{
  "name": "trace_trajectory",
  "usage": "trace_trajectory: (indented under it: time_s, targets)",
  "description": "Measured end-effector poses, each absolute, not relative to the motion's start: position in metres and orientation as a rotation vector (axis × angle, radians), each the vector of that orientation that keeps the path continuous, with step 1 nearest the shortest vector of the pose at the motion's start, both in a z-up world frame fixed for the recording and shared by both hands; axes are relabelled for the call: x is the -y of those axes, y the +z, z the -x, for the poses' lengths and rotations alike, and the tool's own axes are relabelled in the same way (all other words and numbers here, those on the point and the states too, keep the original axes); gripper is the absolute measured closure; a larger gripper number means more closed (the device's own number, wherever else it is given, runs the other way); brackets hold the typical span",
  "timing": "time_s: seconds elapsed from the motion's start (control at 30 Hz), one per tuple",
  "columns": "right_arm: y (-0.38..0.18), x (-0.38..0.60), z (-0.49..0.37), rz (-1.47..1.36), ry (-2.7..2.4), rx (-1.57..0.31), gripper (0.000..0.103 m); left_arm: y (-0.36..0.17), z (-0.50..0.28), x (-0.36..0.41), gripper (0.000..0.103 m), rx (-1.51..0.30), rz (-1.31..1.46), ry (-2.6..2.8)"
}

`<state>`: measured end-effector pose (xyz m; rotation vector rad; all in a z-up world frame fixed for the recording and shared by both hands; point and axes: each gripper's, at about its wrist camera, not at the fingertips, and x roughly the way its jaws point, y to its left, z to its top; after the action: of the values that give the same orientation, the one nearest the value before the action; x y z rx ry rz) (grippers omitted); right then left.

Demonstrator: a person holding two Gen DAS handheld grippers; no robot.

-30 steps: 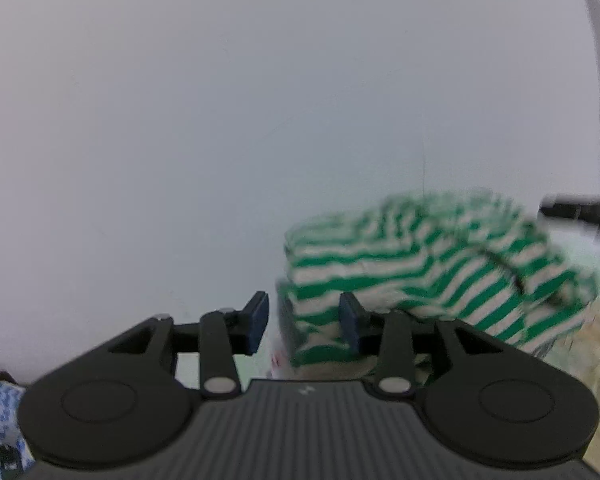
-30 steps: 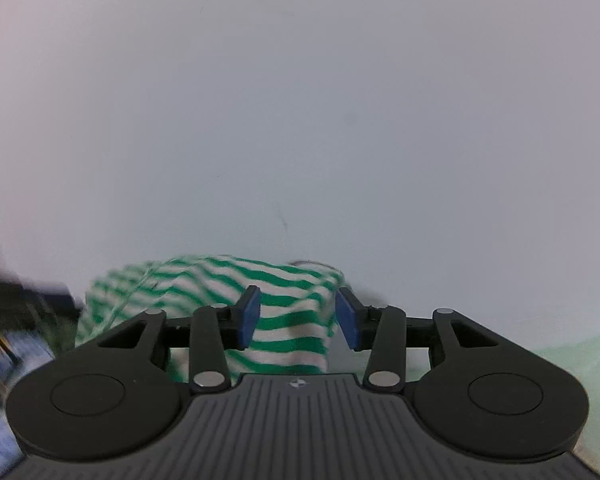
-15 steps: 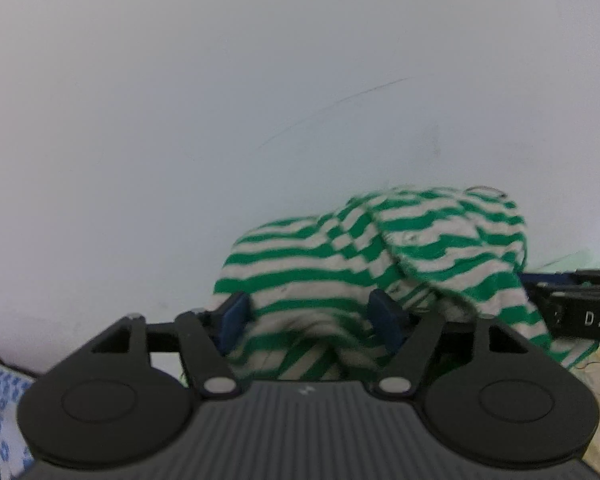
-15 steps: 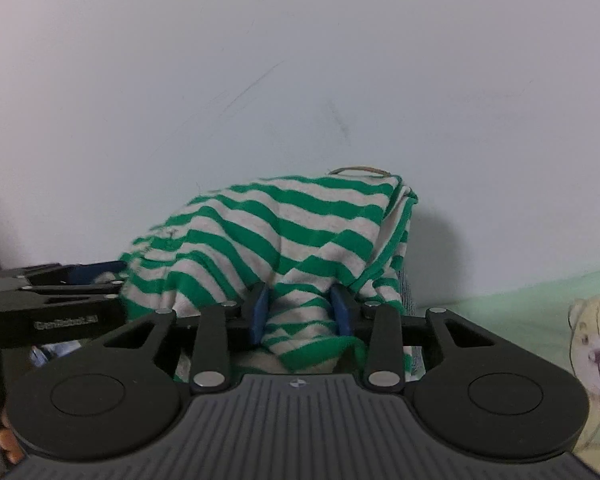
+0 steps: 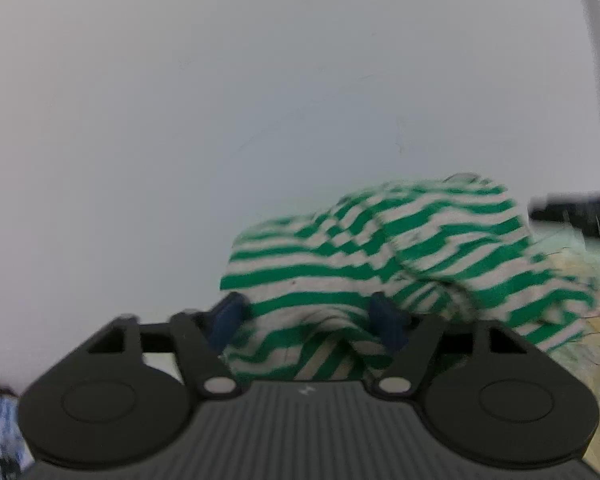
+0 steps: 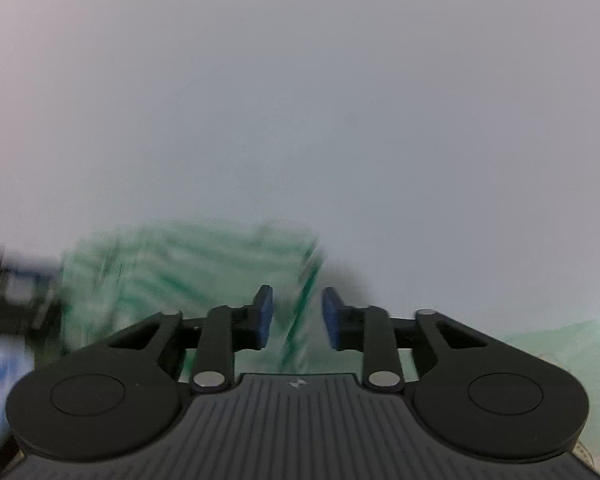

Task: Fold clothes
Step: 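Lift the held shirt bundle with both grippers and carry it toward the clothes stack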

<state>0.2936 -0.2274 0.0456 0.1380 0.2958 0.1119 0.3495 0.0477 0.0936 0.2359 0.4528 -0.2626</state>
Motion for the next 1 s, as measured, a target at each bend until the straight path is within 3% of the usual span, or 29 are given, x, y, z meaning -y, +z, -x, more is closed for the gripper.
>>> trace_trajectory:
  time_s: [0.17, 0.27, 0.4, 0.47, 0.53, 0.8, 1.0]
  targets:
    - [0.064, 0.220, -0.324, -0.167, 0.040, -0.296, 0.066, 0.136, -0.359, -0.054, 0.021, -0.360, -0.164, -0.210]
    - [0.052, 0.201, -0.347, -0.082, 0.000, -0.352, 0.063, 0.137, -0.381, -0.049, 0.026, -0.376, -0.097, -0.145]
    - [0.024, 0.194, -0.359, -0.096, -0.010, -0.418, 0.063, 0.098, -0.403, -0.030, 0.026, -0.437, -0.166, -0.096]
    - [0.012, 0.196, -0.365, -0.139, 0.011, -0.459, 0.078, 0.074, -0.407, -0.025, 0.024, -0.457, -0.232, -0.068]
    - [0.008, 0.196, -0.363, -0.142, 0.054, -0.451, 0.080, 0.065, -0.407, -0.033, 0.022, -0.460, -0.205, -0.062]
    - [0.007, 0.150, -0.345, 0.027, 0.126, -0.371, 0.081, 0.048, -0.386, -0.052, 0.022, -0.434, -0.205, 0.003]
    - [0.021, 0.181, -0.332, 0.012, 0.183, -0.356, 0.080, 0.043, -0.378, -0.039, 0.022, -0.401, -0.277, 0.029]
